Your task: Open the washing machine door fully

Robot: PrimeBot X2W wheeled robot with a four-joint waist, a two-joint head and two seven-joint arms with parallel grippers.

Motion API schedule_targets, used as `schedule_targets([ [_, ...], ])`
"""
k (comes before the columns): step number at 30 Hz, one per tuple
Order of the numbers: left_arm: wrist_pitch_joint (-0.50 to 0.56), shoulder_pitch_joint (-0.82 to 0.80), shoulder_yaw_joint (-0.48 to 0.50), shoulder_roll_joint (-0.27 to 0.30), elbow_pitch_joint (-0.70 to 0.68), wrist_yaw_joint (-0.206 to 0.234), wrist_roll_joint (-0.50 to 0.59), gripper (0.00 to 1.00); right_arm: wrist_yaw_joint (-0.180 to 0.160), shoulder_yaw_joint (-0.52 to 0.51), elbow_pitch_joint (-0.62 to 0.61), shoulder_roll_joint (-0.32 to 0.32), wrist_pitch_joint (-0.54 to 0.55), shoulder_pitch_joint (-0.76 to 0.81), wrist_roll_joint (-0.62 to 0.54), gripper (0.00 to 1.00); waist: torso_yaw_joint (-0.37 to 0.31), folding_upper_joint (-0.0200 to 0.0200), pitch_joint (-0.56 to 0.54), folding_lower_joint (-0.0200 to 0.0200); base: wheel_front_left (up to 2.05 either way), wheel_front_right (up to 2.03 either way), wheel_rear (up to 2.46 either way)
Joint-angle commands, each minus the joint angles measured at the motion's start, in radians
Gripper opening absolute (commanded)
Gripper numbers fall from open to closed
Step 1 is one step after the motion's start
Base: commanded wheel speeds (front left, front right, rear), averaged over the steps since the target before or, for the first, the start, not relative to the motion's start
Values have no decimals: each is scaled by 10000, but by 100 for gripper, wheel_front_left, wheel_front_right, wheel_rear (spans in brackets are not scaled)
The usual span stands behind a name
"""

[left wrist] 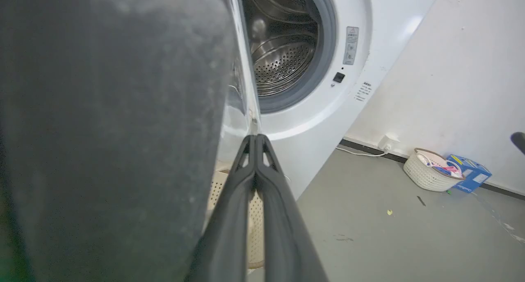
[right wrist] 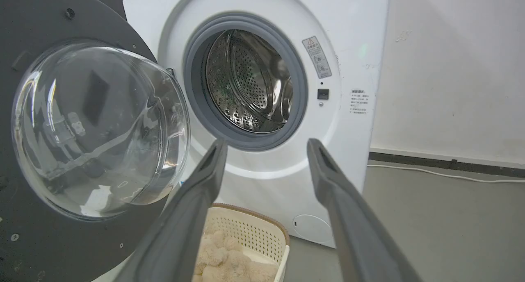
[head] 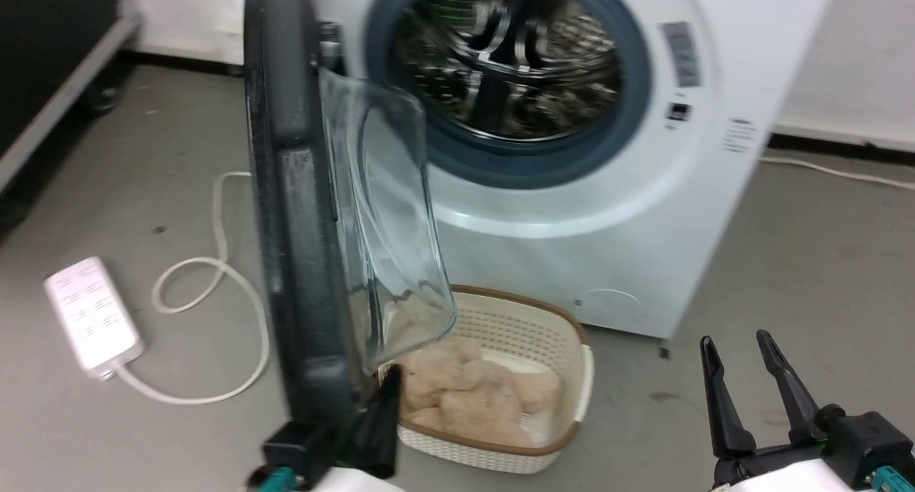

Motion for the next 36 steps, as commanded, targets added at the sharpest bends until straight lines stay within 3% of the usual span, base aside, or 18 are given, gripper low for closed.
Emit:
schedule_targets([
  [1,7,96,284,276,-41,141,-42,0,6,8,35,32,-19,128,66,100,754,0,-138,0,0,0,0],
  [7,82,73,826,822,-234,287,-136,0,6,250,101,32,-35,28,102,100,1658,0,-98,0,0,0,0],
  [14,234,-536,2007,1852,-239,324,-473,0,6,471,-66,32,126,-242,-187,100,2136,0,698,0,0,0,0],
  [21,587,-1684,3359,3089,415,-2,-1166,0,6,652,-518,5,493,-865,-733,100,1938,0,2030,0,0,0,0],
  [28,922,-3260,4389,4495,2124,-363,-1564,0,6,702,-900,-381,795,-1429,-828,100,1572,0,3175,0,0,0,0],
  [36,557,-4648,4779,5239,4182,-780,-1661,0,6,610,-1069,-692,922,-1654,-754,100,1308,0,3649,0,0,0,0],
])
